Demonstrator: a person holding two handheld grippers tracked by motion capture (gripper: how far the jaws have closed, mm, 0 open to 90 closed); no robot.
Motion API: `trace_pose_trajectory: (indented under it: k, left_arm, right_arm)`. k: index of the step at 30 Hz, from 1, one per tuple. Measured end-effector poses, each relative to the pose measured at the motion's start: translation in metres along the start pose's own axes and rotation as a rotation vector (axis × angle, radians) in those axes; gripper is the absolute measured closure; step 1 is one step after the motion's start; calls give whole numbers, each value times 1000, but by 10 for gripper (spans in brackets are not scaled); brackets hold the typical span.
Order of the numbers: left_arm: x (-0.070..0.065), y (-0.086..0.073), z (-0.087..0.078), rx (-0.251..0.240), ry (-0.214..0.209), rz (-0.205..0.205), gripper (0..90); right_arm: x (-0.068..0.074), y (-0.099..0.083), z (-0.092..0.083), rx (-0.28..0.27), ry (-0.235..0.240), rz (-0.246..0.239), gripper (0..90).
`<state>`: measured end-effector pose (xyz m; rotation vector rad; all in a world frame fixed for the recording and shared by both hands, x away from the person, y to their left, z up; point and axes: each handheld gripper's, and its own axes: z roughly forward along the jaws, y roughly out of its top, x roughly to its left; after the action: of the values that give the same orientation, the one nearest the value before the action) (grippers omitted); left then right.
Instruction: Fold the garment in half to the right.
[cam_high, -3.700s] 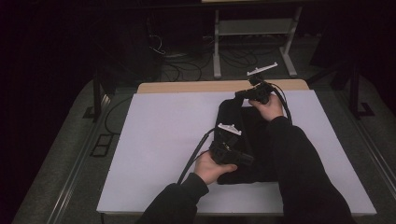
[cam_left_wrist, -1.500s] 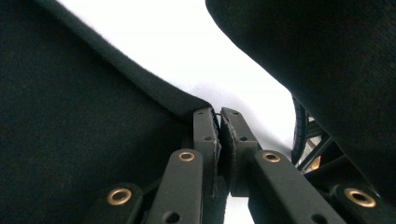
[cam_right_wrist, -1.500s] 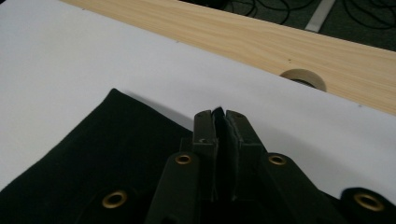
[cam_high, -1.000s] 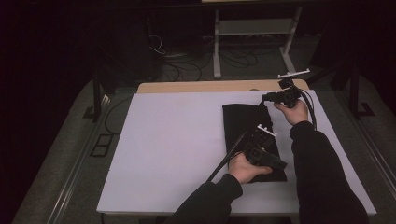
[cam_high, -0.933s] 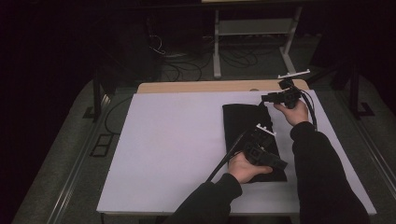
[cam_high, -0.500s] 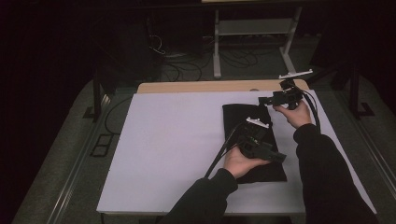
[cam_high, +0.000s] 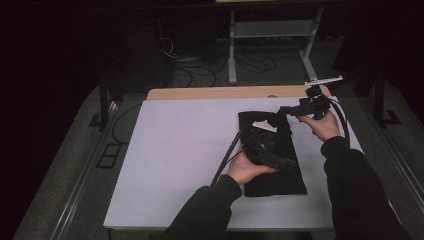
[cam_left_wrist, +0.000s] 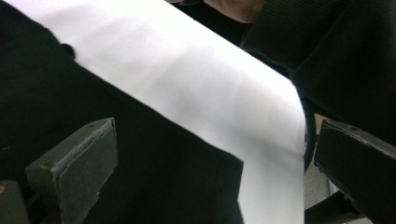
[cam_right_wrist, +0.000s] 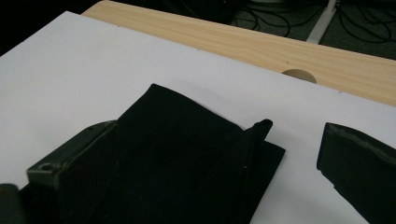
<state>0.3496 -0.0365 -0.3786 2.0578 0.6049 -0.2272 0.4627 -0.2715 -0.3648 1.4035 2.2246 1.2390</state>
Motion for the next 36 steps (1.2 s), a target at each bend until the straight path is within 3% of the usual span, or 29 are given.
trace_pose_trajectory:
  k: [14, 23, 30, 36]
  left_arm:
    - [14, -10, -38, -50, 75, 3, 0]
    - [22, -20, -55, -66, 98, -3, 0]
    - [24, -25, -69, -54, 117, 20, 0]
    - [26, -31, -81, -69, 131, 10, 0]
  right_arm:
    - [8, -10, -16, -20, 2, -22, 0]
    - [13, -16, -25, -19, 5, -39, 0]
    - [14, -22, -34, -27, 5, -40, 0]
    - [17, -27, -43, -37, 7, -49, 0]
